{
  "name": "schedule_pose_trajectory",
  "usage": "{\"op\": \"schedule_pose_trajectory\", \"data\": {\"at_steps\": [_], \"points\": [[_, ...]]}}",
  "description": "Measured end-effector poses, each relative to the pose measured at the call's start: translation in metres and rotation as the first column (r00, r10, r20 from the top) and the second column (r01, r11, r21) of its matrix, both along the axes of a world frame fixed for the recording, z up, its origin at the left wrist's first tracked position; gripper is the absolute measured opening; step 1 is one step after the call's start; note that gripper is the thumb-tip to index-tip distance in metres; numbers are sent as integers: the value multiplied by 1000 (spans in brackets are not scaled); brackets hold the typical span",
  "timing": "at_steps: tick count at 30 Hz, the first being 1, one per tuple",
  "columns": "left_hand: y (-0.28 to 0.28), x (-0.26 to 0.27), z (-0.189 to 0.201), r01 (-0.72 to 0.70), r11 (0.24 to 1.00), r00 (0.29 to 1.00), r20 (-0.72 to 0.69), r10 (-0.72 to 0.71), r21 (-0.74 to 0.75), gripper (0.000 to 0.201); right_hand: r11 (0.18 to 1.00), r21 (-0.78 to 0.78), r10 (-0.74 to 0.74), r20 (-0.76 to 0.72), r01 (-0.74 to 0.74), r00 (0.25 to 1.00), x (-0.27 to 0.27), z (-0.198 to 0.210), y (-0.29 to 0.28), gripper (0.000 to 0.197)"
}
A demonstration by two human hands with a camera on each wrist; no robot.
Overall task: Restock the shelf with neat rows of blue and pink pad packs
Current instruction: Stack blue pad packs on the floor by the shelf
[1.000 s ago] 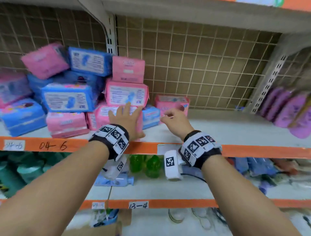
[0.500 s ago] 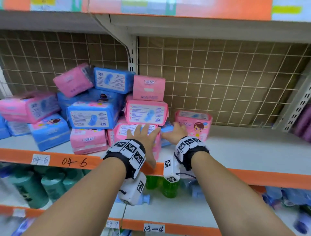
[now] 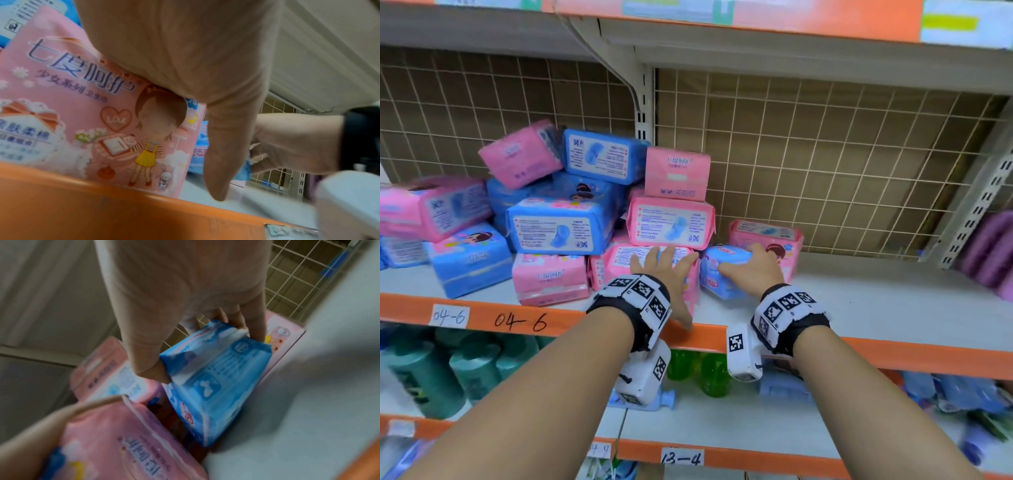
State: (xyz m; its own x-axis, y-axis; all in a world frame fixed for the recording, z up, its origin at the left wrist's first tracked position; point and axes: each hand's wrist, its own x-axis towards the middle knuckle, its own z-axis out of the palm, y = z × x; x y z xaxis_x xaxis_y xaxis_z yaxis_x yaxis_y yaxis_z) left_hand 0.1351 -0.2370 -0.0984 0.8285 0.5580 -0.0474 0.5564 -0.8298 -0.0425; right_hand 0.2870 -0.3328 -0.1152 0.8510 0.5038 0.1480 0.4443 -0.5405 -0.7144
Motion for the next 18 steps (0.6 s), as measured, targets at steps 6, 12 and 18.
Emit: {"op": "schedule_pose_trajectory", "data": {"at_steps": [6, 12, 18], "points": [[-3, -7, 1, 15, 999, 996, 91, -12, -33, 122, 961, 277, 13, -27, -5, 1000, -31, 5, -58, 56], [-19, -25, 0, 146, 988, 919, 378, -114, -57, 127, 854, 517, 112, -77, -57, 991, -59, 9, -108, 54], [-52, -35, 5, 349, 929, 787, 500, -362, 125, 117, 753, 629, 384, -178, -195, 906, -80, 20, -122, 18]]}}
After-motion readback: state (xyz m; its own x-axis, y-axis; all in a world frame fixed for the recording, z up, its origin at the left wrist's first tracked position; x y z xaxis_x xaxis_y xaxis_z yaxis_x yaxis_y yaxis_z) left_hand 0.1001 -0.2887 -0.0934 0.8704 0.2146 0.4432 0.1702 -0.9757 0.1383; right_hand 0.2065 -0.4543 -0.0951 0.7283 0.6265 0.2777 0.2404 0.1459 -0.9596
